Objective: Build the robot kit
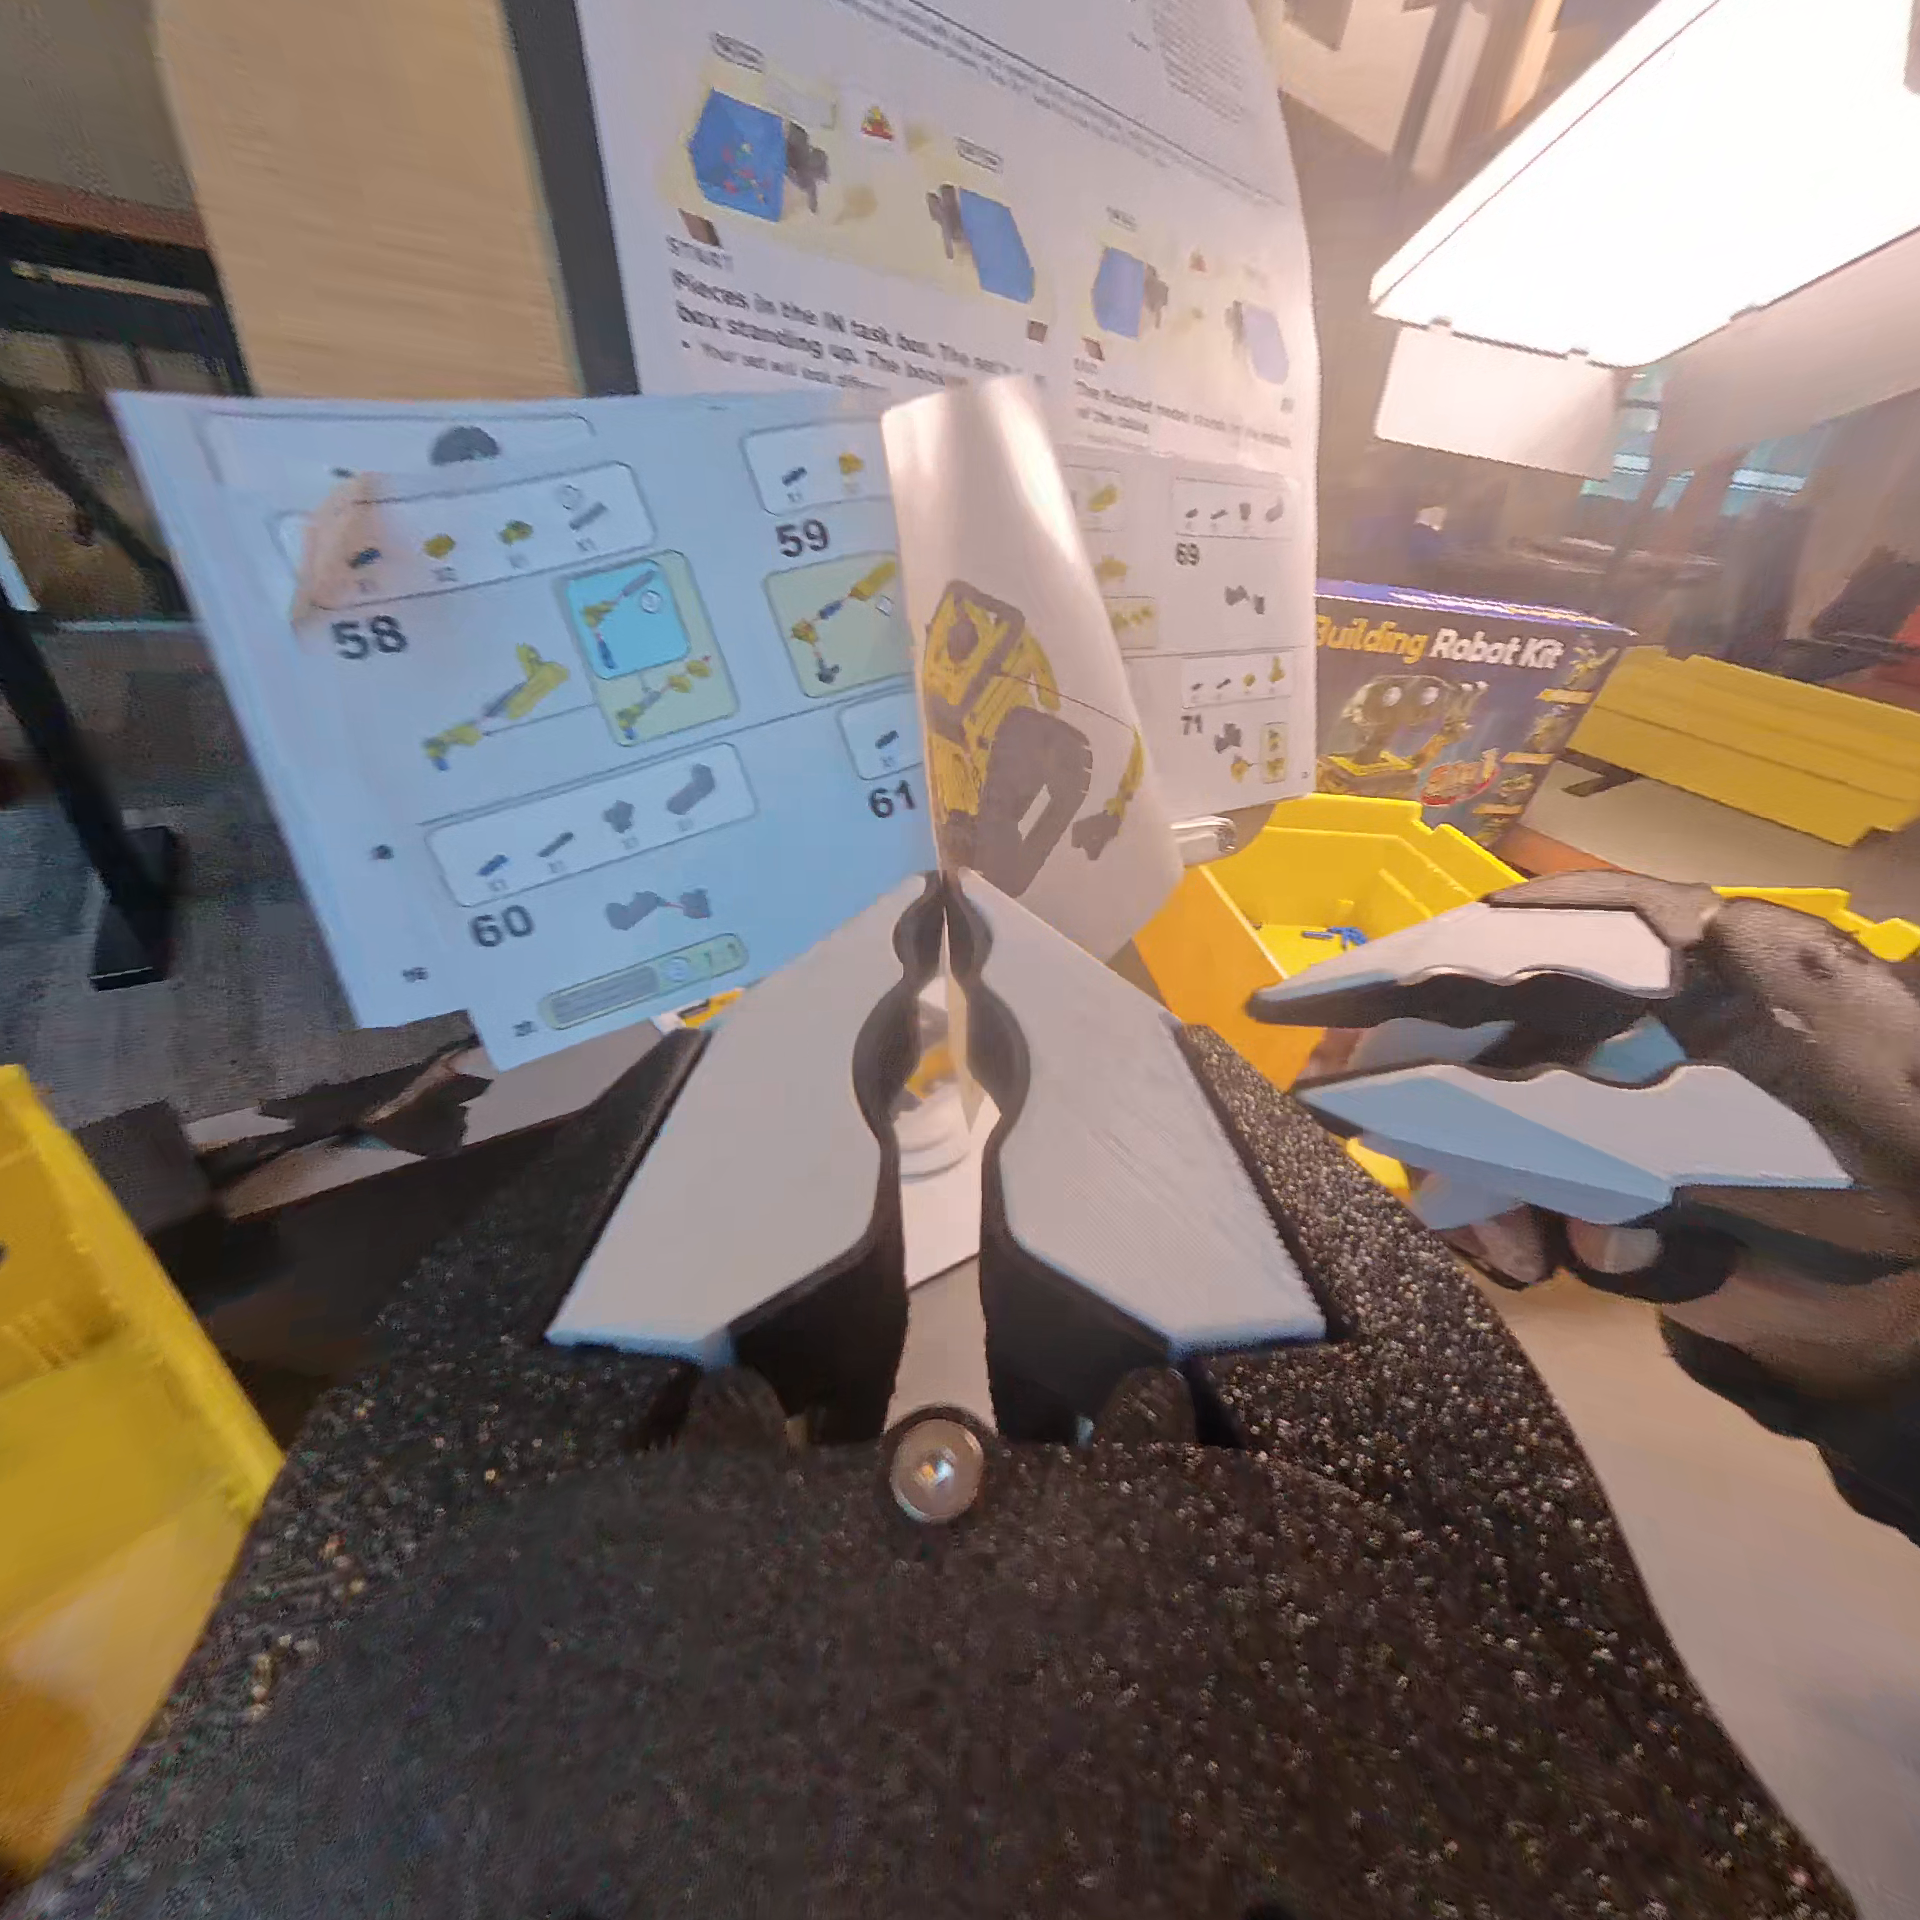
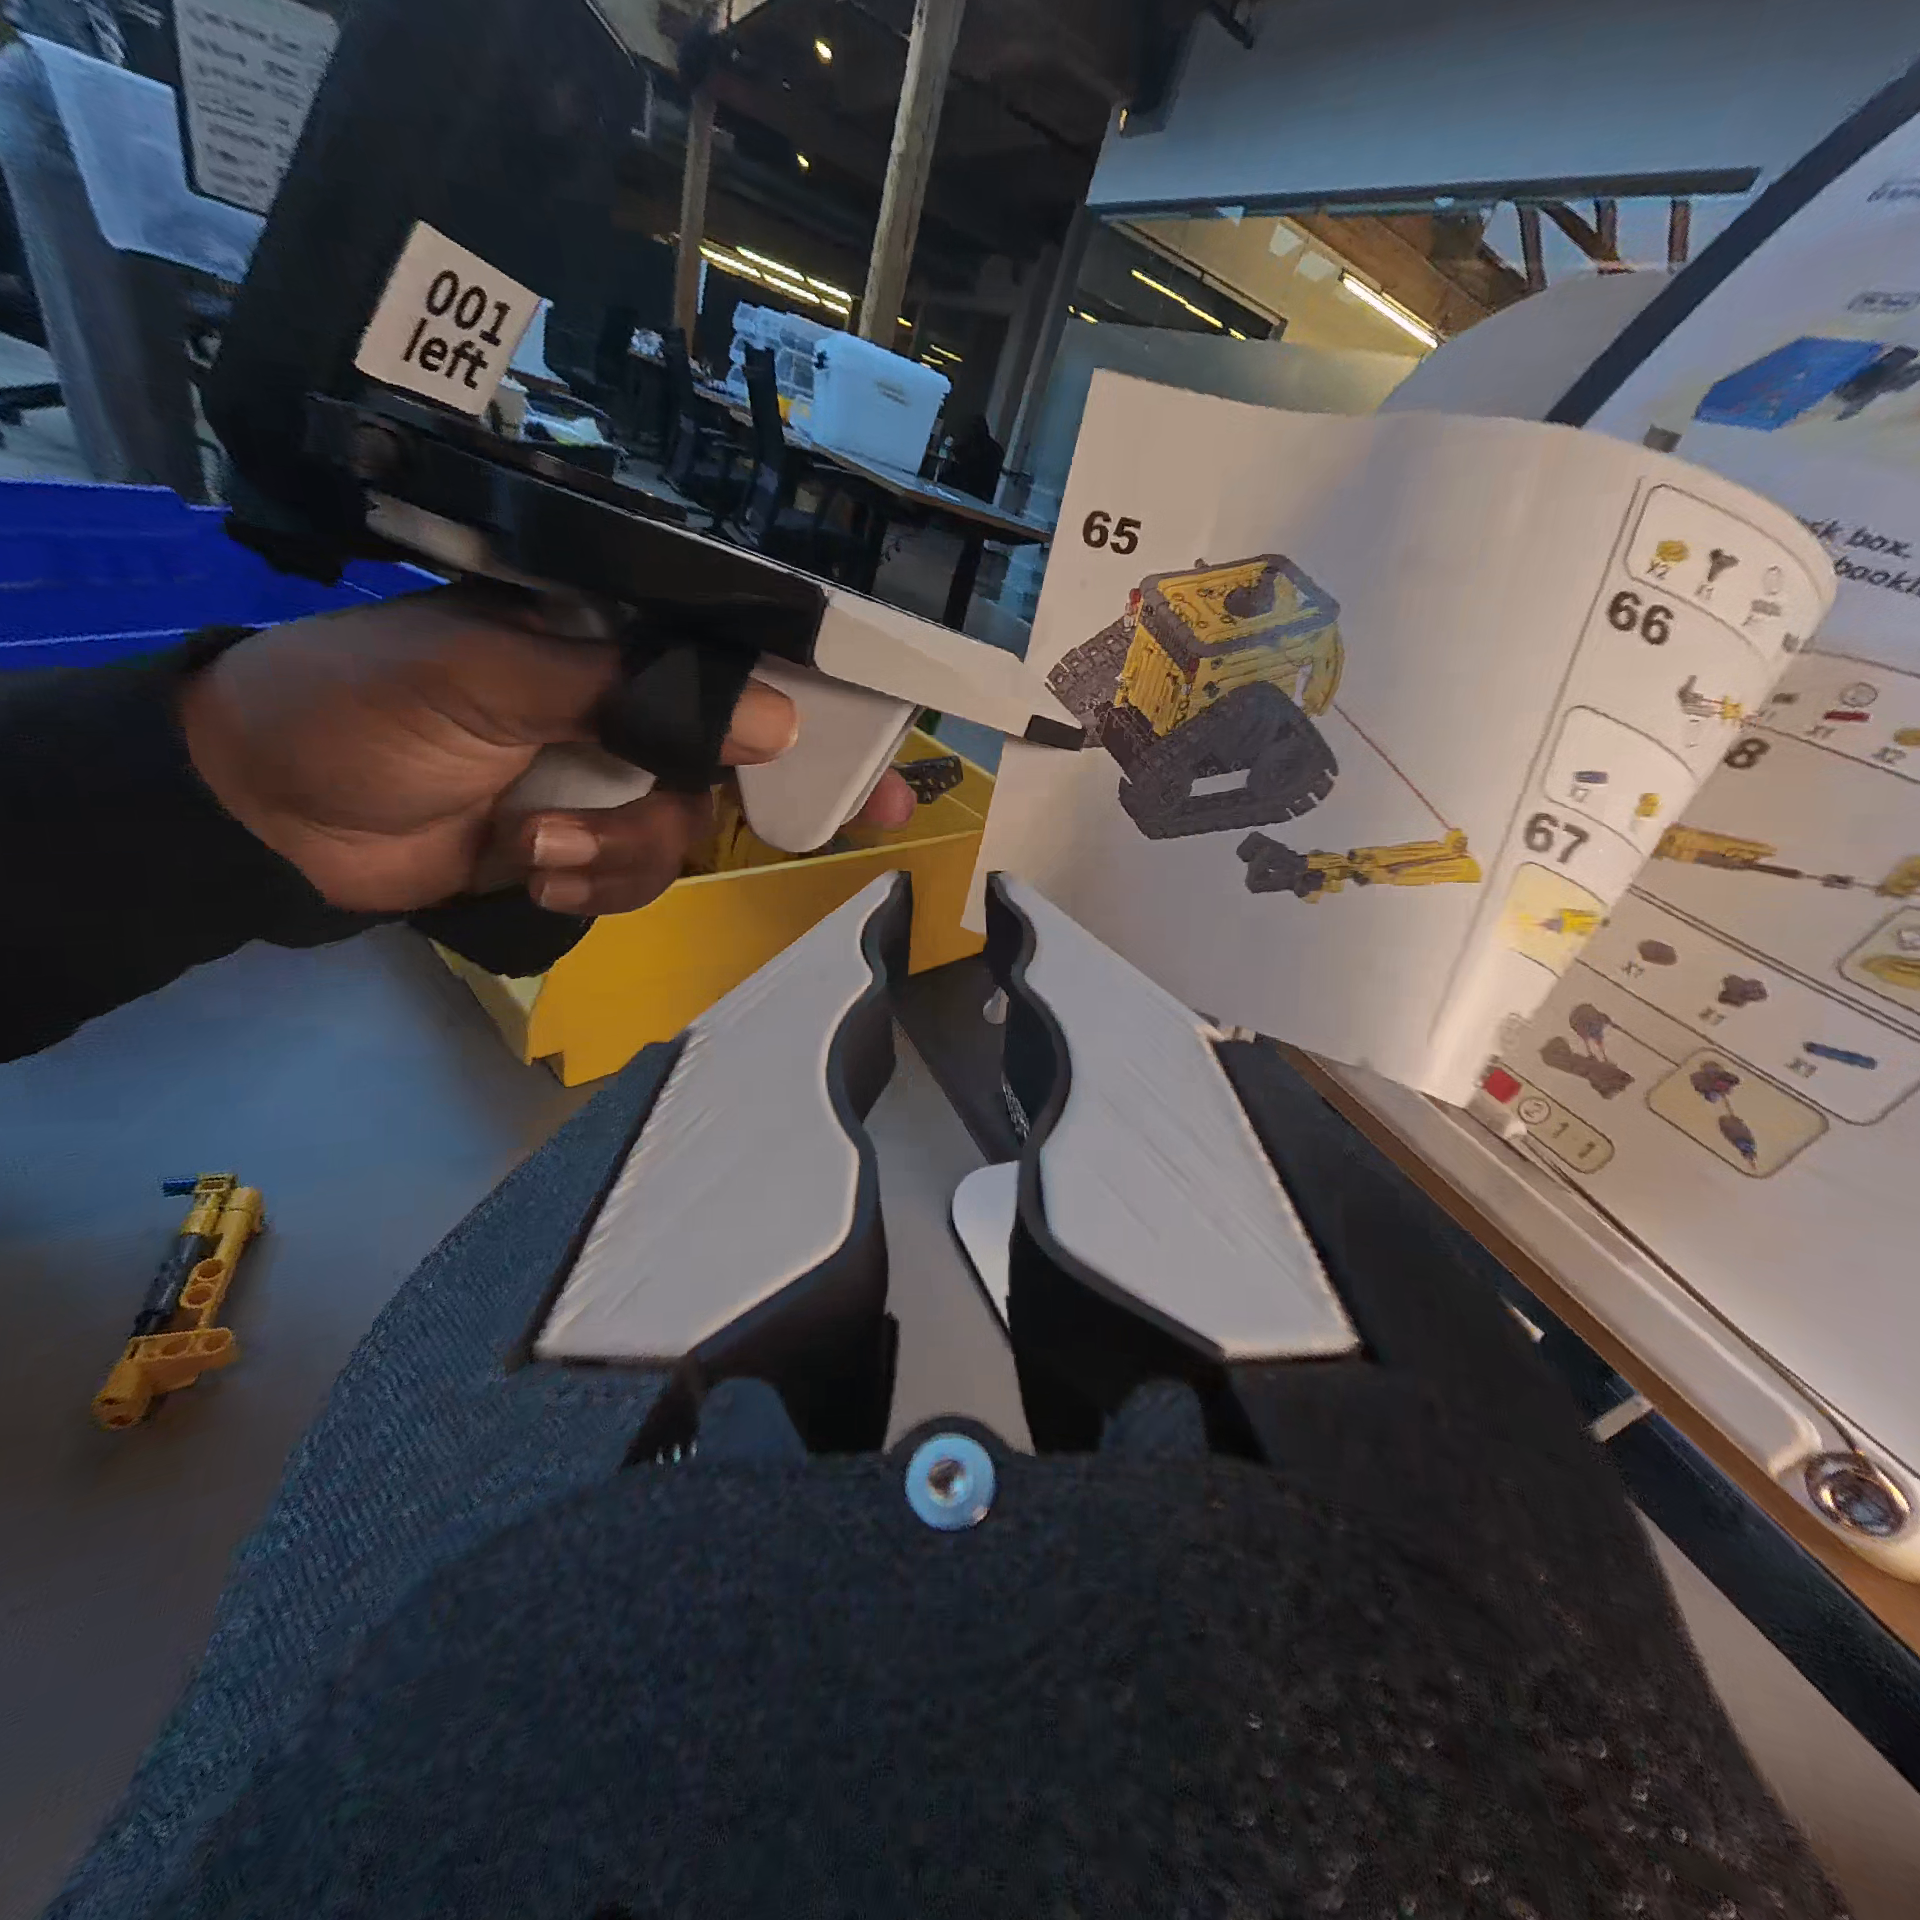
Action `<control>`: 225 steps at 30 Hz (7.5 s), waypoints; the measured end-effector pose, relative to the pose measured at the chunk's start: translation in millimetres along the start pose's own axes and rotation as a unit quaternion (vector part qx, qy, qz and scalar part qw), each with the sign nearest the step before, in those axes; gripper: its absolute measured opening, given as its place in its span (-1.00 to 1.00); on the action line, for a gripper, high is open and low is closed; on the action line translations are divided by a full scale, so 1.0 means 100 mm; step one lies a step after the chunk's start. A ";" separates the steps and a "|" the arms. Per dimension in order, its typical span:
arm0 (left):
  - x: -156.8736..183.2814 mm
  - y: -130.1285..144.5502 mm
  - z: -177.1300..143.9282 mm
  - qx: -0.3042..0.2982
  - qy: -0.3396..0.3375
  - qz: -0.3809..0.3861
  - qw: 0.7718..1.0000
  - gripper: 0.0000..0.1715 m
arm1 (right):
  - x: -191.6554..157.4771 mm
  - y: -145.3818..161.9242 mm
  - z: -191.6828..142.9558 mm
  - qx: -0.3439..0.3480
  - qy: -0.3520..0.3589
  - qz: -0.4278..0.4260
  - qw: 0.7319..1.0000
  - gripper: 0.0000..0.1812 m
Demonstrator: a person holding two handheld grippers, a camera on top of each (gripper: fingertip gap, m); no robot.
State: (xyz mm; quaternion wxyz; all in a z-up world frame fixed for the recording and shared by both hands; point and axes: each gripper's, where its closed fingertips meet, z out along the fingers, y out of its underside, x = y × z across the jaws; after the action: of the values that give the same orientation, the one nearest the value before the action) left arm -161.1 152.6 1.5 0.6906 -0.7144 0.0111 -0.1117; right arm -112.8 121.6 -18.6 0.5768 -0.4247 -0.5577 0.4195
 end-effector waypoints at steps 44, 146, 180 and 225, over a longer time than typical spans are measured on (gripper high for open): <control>0.41 -0.31 -0.09 0.031 0.099 -0.054 0.993 -1.00 | 0.46 -0.19 -0.05 -0.021 0.268 -0.274 0.924 -0.40; 0.16 -0.10 -0.05 -0.015 0.066 -0.042 0.997 -1.00 | 0.34 0.16 0.02 -0.019 0.185 -0.155 0.970 -0.99; -0.40 -0.22 -0.24 -0.004 -0.061 0.002 0.998 -1.00 | 0.37 0.20 0.01 -0.022 0.195 -0.153 0.969 -0.79; -0.47 -0.22 -0.25 -0.011 -0.102 0.053 0.993 -1.00 | 0.91 0.41 -0.20 -0.068 0.253 0.016 0.965 -0.06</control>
State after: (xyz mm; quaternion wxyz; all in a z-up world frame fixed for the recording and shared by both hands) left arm -214.5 136.9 16.7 0.6853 -0.7280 -0.0208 -0.0012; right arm -91.1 220.3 -32.0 0.6625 -0.5638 -0.4137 0.2684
